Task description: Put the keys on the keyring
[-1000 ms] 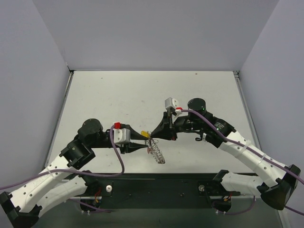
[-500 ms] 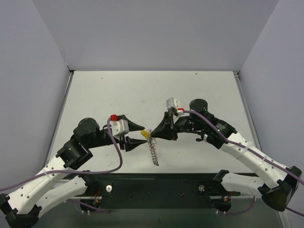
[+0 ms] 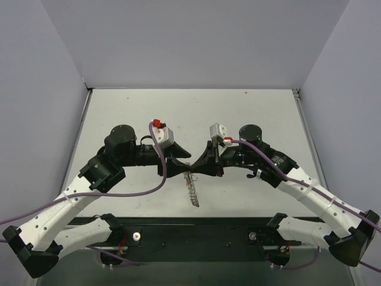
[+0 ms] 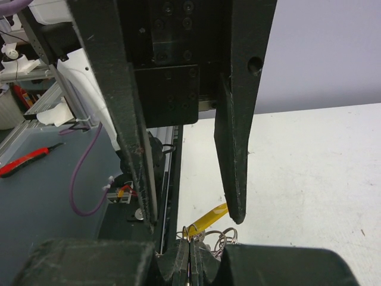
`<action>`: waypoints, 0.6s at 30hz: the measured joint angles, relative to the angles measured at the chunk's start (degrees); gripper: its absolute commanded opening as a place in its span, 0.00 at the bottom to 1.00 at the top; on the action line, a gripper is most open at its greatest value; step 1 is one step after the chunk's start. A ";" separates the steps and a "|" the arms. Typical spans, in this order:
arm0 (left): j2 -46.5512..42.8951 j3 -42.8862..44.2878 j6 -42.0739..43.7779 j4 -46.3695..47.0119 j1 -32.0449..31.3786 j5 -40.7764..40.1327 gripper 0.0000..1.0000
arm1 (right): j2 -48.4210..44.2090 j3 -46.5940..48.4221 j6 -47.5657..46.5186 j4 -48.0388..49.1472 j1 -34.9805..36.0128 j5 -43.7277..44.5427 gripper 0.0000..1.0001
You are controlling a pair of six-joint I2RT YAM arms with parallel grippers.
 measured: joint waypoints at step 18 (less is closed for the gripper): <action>6.62 6.62 -2.78 -8.57 6.93 12.09 0.40 | -3.76 -2.21 -0.07 -0.50 -1.11 2.71 0.00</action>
